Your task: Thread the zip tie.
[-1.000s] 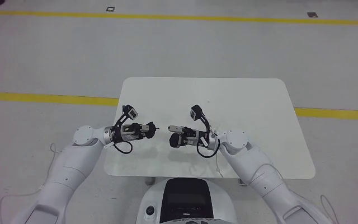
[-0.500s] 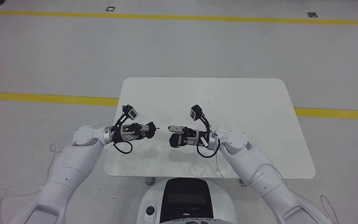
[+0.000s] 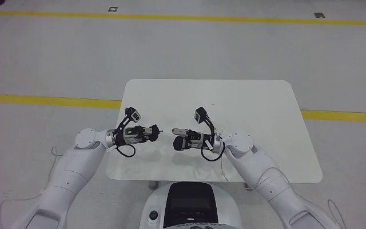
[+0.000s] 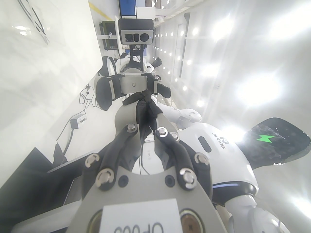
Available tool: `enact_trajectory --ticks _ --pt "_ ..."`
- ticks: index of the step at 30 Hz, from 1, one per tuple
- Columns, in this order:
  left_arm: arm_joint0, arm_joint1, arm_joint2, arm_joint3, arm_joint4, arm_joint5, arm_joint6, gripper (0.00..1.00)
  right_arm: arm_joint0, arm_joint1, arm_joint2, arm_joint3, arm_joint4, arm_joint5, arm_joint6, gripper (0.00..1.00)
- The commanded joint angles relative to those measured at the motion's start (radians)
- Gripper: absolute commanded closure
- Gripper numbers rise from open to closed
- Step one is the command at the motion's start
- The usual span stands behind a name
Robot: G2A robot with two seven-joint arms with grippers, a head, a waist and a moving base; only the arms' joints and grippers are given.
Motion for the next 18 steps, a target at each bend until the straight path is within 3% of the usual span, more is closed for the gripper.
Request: enact_trajectory --ticks 1,8,12,18 --pt "0.000 0.000 0.000 0.000 0.000 0.000 0.000 1.00 -0.015 0.009 0.025 -0.012 -0.037 0.001 -0.032 0.00" --pt "0.000 0.000 0.000 0.000 0.000 0.000 0.000 1.00 -0.095 0.059 0.132 -0.162 -0.253 0.110 -0.074 0.00" --pt "0.000 0.000 0.000 0.000 0.000 0.000 0.000 1.00 -0.142 0.080 0.164 -0.268 -0.401 0.202 -0.104 0.00" --pt "0.000 0.000 0.000 0.000 0.000 0.000 0.000 1.00 -0.142 0.080 0.164 -0.268 -0.401 0.202 -0.104 0.00"
